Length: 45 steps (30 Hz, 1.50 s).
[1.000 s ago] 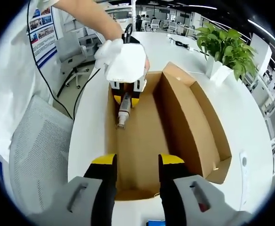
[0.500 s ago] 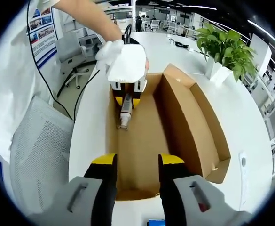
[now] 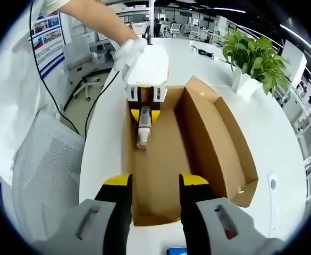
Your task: Operate the shoe box by opening the lid, removing the specified soft item, and placing it in the target area until the item is outside and the box remains undamaged.
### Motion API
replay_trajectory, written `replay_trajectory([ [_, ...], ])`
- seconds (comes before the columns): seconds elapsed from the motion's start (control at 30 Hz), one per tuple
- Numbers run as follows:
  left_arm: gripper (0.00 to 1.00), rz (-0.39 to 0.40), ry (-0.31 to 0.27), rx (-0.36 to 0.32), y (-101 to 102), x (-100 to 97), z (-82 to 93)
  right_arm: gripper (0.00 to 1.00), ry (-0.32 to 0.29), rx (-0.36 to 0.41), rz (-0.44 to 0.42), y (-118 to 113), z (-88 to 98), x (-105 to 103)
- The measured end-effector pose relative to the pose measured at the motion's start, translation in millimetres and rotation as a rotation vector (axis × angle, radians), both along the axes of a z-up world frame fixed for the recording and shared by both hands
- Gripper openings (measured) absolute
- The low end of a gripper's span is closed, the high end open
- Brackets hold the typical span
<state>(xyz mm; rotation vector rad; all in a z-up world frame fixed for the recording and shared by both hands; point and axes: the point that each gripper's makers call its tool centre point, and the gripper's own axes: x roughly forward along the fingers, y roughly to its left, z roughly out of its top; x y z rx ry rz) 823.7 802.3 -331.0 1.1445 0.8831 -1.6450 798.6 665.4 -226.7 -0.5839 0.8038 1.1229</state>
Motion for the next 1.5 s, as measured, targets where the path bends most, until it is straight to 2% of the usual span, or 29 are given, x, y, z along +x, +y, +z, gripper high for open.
replay_trajectory([
  [0.3, 0.18, 0.045, -0.021, -0.044, -5, 1.1, 15.3, 0.34, -0.009, -0.009, 0.006, -1, 14.7, -3],
  [0.77, 0.18, 0.222, -0.008, -0.210, -28, 1.2, 59.4, 0.37, -0.047, 0.019, -0.016, -9, 46.5, -13],
  [1.13, 0.18, 0.380, 0.011, -0.424, -75, -16.5, 107.2, 0.38, -0.099, 0.121, -0.083, -18, 75.7, -22],
  [1.23, 0.18, 0.398, 0.011, -0.452, -83, -15.8, 113.2, 0.39, -0.111, 0.123, -0.086, -25, 77.4, -26],
  [1.4, 0.18, 0.404, 0.016, -0.517, -111, -35.4, 133.1, 0.40, -0.127, 0.165, -0.119, -37, 87.2, -32],
  [1.5, 0.18, 0.412, 0.015, -0.549, -124, -38.2, 141.9, 0.41, -0.140, 0.196, -0.154, -47, 93.9, -36],
])
